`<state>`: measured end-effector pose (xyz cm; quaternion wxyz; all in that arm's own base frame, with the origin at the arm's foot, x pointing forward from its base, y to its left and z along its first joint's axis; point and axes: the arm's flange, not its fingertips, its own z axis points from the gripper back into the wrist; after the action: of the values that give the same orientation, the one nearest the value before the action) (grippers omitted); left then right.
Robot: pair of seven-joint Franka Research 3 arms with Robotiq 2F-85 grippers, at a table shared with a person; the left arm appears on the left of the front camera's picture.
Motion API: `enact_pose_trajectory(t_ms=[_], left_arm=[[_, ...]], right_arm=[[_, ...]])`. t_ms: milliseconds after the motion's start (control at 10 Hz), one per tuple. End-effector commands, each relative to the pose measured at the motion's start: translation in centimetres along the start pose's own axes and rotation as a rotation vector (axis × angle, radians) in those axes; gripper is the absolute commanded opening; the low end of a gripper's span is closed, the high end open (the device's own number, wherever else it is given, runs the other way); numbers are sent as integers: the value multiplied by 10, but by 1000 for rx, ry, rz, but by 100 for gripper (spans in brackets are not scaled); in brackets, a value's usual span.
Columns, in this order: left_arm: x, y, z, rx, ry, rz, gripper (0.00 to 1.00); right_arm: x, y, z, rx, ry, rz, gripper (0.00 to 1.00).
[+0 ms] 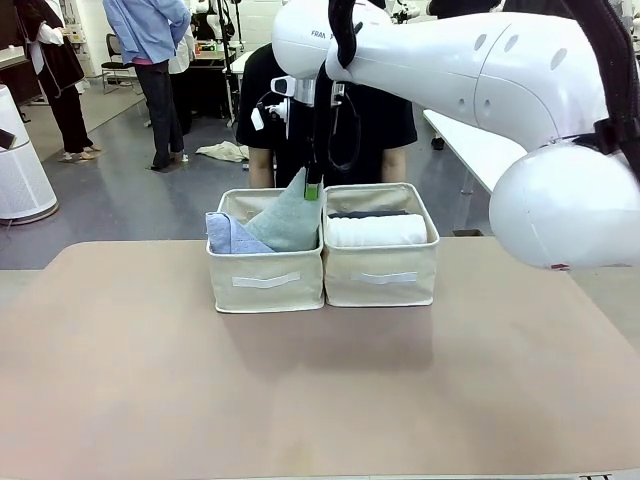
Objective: Sort the towels based on their folding style.
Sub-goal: Pick up another triangle-folded towel from the table and place it in the left Fabric basket.
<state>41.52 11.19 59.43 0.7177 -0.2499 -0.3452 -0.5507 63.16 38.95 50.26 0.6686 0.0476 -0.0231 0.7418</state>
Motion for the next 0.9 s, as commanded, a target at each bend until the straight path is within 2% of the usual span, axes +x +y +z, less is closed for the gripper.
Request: enact_pose_trajectory(t_ms=[0,800], left_arm=[[1,-1,1,-4,4,9,100],[1,-1,1,-4,4,9,100]], right_arm=[[13,-14,-2,22,12,41,19],[32,-22,-29,64,20,46,19]])
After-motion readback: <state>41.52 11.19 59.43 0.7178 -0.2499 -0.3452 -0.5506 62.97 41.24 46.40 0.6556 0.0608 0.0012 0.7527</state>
